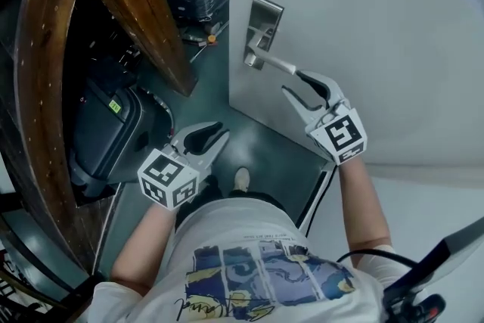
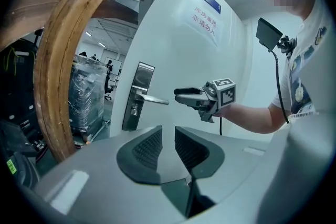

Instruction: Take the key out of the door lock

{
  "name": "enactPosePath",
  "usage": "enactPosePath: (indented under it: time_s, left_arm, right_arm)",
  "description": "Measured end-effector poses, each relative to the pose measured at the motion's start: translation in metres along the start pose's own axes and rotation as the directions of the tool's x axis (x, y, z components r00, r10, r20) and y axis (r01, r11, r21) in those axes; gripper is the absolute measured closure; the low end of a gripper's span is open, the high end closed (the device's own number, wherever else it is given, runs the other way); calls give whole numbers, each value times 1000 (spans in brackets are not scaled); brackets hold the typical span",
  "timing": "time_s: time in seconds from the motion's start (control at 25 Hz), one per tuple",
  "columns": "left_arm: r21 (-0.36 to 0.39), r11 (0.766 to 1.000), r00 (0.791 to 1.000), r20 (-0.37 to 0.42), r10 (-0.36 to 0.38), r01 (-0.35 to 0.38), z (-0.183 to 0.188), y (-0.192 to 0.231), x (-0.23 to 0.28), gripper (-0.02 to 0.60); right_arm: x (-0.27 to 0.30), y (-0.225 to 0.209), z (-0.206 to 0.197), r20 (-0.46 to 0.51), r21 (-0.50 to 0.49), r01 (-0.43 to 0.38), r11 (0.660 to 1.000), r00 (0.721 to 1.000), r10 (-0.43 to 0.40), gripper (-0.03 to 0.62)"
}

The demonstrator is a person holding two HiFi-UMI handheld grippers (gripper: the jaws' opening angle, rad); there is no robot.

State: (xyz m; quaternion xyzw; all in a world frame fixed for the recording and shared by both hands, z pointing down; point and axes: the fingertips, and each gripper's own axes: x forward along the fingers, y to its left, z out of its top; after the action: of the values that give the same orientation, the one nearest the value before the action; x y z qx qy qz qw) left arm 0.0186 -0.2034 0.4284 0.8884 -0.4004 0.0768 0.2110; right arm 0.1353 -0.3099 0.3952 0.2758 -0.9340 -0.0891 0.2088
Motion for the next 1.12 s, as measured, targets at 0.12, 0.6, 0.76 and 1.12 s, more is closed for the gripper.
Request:
enactPosePath:
  time_s: [0.12, 0.6, 0.76, 1.12]
  left_arm:
    - [-17, 1000, 1000, -8, 9, -9, -1, 14, 7, 497]
    - [-95, 995, 998, -50, -40, 35, -8, 60, 34, 476]
    - [-115, 992, 996, -70, -60, 52, -13, 73, 47, 476]
    - [-194, 977, 989, -97, -110, 90, -25, 105, 85, 476]
  right_arm:
    - [24, -13, -4, -11, -54, -38, 998, 999, 38, 425]
    - [84, -17, -30, -104, -60, -160, 985, 983, 153, 419]
    - [93, -15, -29, -99, -59, -161, 985, 983, 155, 455]
    - [92, -16, -29, -92, -33, -132, 991, 987, 129, 476]
